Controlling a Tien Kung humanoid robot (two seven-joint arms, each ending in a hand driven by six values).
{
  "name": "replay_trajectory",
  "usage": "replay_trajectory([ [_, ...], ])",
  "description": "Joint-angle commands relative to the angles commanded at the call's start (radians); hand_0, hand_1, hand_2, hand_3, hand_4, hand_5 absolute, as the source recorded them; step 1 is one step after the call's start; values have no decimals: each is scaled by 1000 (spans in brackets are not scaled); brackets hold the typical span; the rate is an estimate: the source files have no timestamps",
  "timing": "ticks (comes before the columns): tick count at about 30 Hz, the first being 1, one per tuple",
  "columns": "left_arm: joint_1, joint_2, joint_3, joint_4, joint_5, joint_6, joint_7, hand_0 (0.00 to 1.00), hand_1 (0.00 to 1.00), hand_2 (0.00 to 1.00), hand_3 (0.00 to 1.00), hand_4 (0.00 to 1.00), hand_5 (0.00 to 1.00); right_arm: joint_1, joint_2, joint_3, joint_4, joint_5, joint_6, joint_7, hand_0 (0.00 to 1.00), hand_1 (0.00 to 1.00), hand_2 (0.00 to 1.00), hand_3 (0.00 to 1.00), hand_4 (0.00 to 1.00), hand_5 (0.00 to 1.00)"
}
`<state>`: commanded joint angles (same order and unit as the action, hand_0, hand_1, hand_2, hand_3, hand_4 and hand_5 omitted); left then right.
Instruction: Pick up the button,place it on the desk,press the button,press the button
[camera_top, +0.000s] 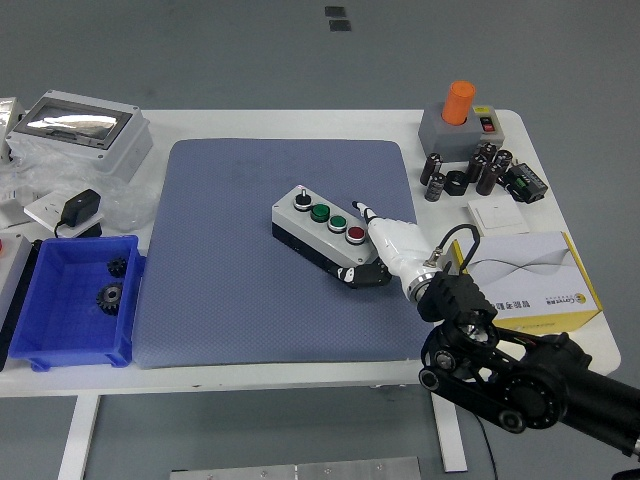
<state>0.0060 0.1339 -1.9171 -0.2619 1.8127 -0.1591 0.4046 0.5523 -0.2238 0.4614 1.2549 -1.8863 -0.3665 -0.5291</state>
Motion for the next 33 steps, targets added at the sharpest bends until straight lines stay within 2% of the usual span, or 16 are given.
replay_trajectory([
  [3, 1, 0, -1, 1, 1, 0, -1, 792, 774, 758, 895, 934, 828, -2, 1, 5, -1, 0, -2, 4, 152, 296, 382, 861, 648, 195],
  [4, 1, 0, -1, 1, 1, 0, -2, 793, 773, 758, 895, 935, 823, -3, 1, 7, -1, -1, -3, 6, 114, 266, 345, 610, 553, 164],
  [9, 1, 0, -1, 2, 1, -1, -4, 793, 773, 758, 895, 935, 823, -7, 2, 12, -1, 2, -5, 16, 114, 266, 345, 610, 553, 164],
  [10, 1, 0, -1, 2, 1, -1, -4, 793, 774, 758, 895, 938, 821, -7, 2, 13, -1, 3, -4, 20, 104, 259, 328, 364, 575, 113],
  [15, 2, 0, -4, 2, 4, 0, -9, 793, 774, 758, 895, 938, 821, -11, 2, 15, 0, 10, -10, 54, 104, 259, 328, 364, 575, 113],
  [16, 2, 0, -4, 2, 5, 0, -10, 793, 774, 758, 895, 943, 808, -12, 2, 16, 1, 13, -15, 69, 101, 255, 324, 294, 470, 95],
  [19, 3, 1, -4, 2, 5, 2, -11, 793, 774, 758, 895, 943, 808, -16, 2, 21, 2, 21, -31, 110, 101, 255, 324, 294, 470, 95],
  [21, 3, 1, -3, 2, 3, 3, -11, 793, 774, 758, 895, 943, 808, -20, 0, 26, -2, 36, -40, 149, 101, 255, 324, 294, 470, 95],
  [22, 4, 1, -3, 2, 2, 4, -11, 793, 776, 758, 893, 943, 809, -23, -1, 29, -3, 45, -41, 170, 98, 246, 308, 280, 430, 92],
  [28, 5, 1, -1, 1, 0, 8, -14, 794, 776, 758, 893, 943, 808, -26, -21, 39, -1, 85, -58, 304, 88, 237, 307, 280, 414, 70],
  [33, 3, 1, -2, 1, 1, 10, -16, 794, 776, 758, 893, 943, 808, 1, -55, -23, 39, 87, -58, 431, 88, 237, 307, 280, 414, 70],
])
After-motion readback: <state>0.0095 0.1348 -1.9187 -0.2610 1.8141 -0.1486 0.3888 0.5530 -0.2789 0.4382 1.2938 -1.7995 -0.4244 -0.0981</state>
